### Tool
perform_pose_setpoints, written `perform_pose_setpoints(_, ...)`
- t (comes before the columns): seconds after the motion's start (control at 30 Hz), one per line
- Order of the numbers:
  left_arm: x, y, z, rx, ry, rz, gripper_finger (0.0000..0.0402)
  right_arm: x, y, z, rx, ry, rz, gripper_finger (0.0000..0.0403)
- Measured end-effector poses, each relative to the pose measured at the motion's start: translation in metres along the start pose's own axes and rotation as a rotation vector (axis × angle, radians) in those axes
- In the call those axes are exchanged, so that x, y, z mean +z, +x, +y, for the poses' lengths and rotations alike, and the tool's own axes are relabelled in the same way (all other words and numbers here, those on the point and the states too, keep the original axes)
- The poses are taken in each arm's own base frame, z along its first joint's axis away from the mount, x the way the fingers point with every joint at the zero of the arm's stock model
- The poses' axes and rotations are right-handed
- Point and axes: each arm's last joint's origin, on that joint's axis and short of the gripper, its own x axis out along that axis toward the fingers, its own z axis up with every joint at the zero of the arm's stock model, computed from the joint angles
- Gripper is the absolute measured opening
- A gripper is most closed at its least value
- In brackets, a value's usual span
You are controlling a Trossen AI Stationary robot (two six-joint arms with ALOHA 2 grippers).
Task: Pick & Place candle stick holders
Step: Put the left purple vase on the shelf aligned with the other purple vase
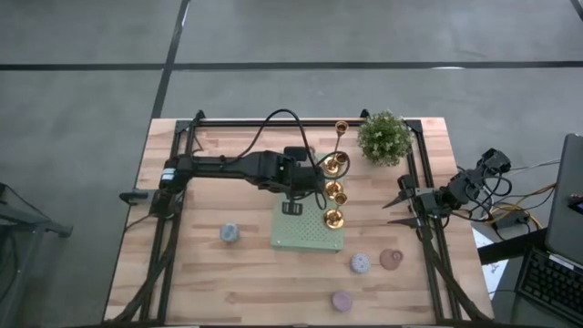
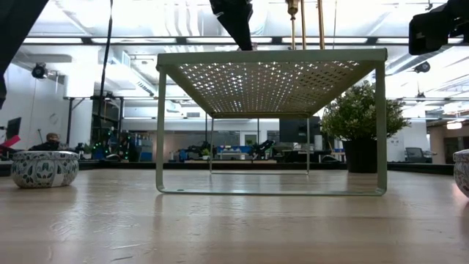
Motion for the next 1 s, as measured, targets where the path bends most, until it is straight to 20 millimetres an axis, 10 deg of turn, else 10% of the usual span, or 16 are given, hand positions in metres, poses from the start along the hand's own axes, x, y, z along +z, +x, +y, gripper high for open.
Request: perform_pose_setpoints(1.0,0.007,-0.011,0.006,0.066,-0.041,-0.107,0.0057,0.000,0.000,0.000,0.000,0.000,0.000,0.0194)
